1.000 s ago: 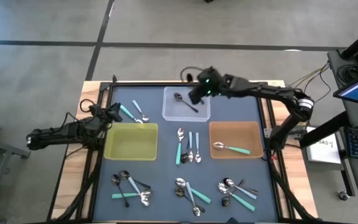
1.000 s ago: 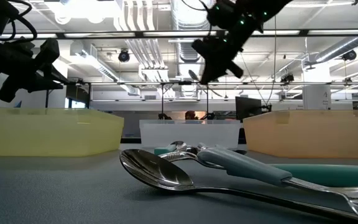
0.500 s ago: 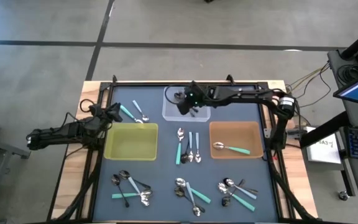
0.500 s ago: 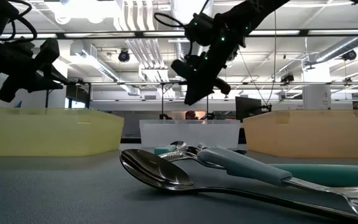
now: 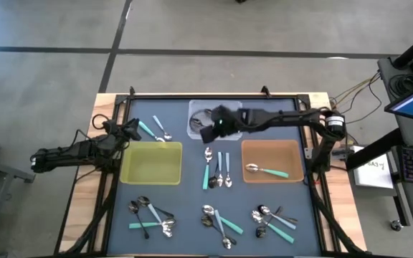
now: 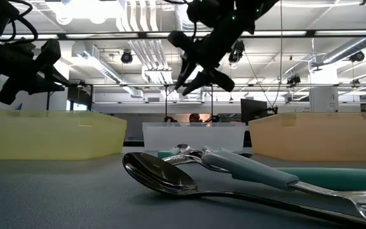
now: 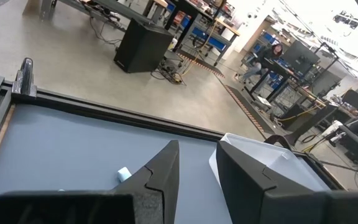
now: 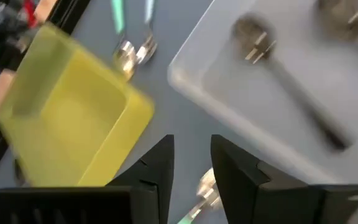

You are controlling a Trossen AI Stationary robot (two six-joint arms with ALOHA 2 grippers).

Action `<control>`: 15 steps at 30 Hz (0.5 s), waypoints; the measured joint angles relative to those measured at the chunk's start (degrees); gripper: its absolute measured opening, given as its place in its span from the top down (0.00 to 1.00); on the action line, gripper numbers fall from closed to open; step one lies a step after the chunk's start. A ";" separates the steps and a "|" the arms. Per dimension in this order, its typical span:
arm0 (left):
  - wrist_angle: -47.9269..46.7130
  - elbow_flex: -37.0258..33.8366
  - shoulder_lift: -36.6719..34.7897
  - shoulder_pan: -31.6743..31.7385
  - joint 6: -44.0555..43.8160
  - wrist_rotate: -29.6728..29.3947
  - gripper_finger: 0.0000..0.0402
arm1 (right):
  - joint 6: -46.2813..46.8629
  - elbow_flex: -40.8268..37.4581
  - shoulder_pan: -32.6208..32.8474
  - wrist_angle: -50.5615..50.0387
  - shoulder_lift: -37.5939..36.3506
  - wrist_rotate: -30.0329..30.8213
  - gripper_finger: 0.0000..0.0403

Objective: Sort silverware by color (type)
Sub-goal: Put the blue spoon into the yellow bin

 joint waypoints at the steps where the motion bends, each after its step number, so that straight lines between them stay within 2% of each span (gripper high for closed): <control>1: 0.01 0.00 -0.01 -0.02 -0.01 0.00 0.78 | 1.68 0.00 1.53 -0.26 0.19 0.58 0.77; 7: 0.01 0.00 0.02 -0.02 0.01 0.00 0.78 | 11.85 -0.09 10.42 -1.28 1.58 9.48 0.80; 15: 0.00 0.00 0.01 0.00 0.01 0.00 0.78 | 21.56 -0.09 17.02 -3.38 5.41 14.28 0.80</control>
